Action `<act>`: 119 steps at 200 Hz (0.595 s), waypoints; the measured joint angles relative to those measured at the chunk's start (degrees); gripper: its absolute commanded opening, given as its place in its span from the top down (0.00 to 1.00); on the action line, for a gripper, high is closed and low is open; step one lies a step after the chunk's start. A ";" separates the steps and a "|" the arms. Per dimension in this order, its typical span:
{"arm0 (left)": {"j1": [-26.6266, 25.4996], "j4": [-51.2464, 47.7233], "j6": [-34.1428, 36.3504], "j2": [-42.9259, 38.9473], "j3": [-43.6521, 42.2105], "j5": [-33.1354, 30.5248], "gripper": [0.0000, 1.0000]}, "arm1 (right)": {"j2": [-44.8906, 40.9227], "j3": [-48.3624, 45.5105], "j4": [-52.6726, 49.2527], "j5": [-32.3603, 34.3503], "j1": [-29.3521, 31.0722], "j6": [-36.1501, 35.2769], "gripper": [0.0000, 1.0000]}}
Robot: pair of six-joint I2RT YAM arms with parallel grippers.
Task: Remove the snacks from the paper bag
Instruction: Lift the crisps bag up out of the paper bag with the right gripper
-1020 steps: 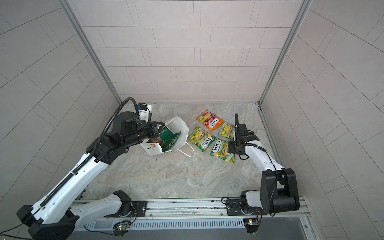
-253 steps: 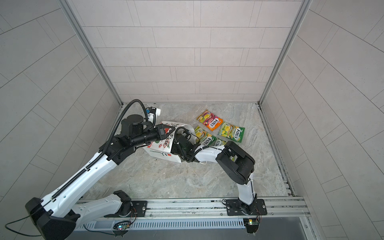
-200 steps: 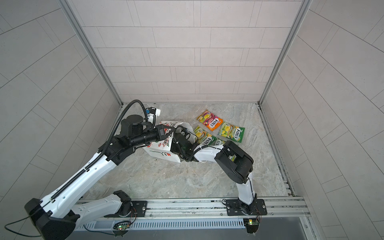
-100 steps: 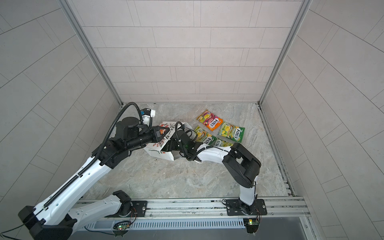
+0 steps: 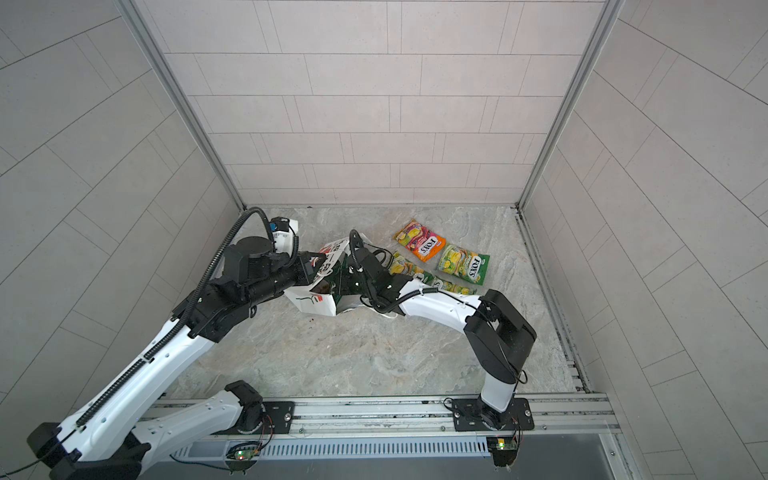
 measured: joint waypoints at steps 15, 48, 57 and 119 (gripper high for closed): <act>0.00 -0.28 0.24 -0.15 0.02 -1.07 1.00 | -1.20 0.74 -1.16 -0.15 0.00 -0.81 1.00; 0.00 -1.09 0.79 -0.13 0.68 -3.06 1.00 | -4.02 0.70 -2.40 0.24 0.00 -2.16 1.00; 0.00 -1.11 0.92 -0.13 0.87 -3.63 1.00 | -4.70 0.70 -2.69 0.50 0.00 -2.56 1.00; 0.00 -1.25 1.18 -0.20 1.07 -6.62 1.00 | -9.62 0.70 -4.63 0.66 -0.33 -4.24 1.00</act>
